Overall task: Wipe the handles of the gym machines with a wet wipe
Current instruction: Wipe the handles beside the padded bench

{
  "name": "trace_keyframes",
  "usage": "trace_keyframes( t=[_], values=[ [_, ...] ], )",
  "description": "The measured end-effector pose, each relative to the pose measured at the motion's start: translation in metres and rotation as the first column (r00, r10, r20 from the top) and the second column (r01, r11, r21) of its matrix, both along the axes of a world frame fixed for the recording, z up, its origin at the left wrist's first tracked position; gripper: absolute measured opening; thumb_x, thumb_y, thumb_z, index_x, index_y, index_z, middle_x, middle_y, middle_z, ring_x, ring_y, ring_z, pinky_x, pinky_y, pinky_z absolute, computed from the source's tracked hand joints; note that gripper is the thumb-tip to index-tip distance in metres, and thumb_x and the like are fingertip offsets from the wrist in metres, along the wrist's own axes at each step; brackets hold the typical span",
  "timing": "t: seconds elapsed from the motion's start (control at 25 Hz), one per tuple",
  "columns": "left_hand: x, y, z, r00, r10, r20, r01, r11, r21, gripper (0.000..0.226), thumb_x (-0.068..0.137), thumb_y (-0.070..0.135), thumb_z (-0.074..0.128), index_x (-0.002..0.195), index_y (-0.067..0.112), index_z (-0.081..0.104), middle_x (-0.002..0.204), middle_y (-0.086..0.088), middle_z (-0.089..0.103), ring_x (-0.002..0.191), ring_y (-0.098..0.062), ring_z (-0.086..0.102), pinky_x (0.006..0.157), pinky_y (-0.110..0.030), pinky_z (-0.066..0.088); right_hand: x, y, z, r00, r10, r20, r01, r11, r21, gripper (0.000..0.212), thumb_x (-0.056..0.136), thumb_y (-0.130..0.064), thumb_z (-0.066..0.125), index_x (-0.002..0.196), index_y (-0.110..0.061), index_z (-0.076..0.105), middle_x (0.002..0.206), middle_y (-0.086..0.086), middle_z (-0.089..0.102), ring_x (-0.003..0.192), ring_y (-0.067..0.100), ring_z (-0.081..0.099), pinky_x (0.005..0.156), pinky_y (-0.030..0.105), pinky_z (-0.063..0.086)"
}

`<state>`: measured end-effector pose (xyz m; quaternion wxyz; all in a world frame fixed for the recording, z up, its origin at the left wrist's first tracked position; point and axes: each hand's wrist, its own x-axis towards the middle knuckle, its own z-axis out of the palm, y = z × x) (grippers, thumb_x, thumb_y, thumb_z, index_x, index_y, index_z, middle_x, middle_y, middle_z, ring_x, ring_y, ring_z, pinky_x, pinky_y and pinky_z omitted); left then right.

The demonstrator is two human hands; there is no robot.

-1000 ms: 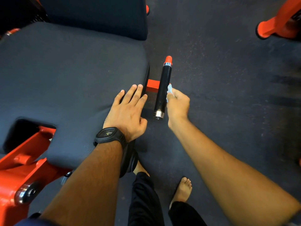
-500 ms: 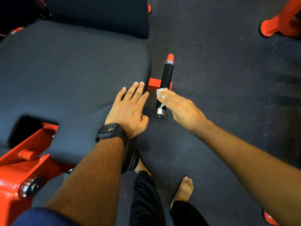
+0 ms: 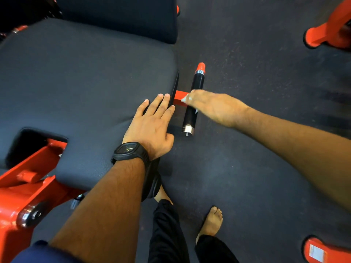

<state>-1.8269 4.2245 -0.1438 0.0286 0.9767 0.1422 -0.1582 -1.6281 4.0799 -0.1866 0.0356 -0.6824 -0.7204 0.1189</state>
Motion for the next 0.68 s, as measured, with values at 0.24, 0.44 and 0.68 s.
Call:
trace_keyframes(
  t=[0.24,0.44,0.68],
  values=[
    [0.0,-0.001,0.0,1.0,-0.001,0.012,0.001,1.0,0.008,0.082,0.077,0.038,0.037,0.156,0.015,0.031,0.167,-0.007,0.012,0.155,-0.021,0.006,0.125,-0.044,0.007,0.001,0.012,0.004,0.993,0.116,-0.034,-0.116,0.993,0.0,0.042,0.098,-0.001,0.042,0.138,-0.003,0.054,0.146,0.016,0.049,0.139,0.031,0.041,0.106,0.044,0.046],
    [0.001,-0.001,-0.001,1.0,-0.004,0.001,0.004,1.0,0.016,0.084,0.077,0.039,0.034,0.157,0.014,0.027,0.168,-0.007,0.01,0.155,-0.021,0.005,0.125,-0.045,0.007,-0.003,0.019,0.01,0.983,0.185,-0.018,-0.185,0.983,-0.015,0.05,0.084,-0.005,0.037,0.127,-0.001,0.061,0.135,0.014,0.058,0.13,0.031,0.053,0.083,0.045,0.06],
    [0.003,-0.001,0.0,1.0,-0.008,-0.017,0.008,0.999,0.037,0.085,0.077,0.04,0.03,0.158,0.014,0.025,0.168,-0.007,0.008,0.155,-0.021,0.004,0.125,-0.045,0.007,0.017,0.037,0.0,0.992,0.103,0.067,-0.098,0.992,-0.075,0.033,0.095,-0.008,0.051,0.126,-0.013,0.06,0.131,0.002,0.057,0.13,0.022,0.046,0.09,0.042,0.055]
  ],
)
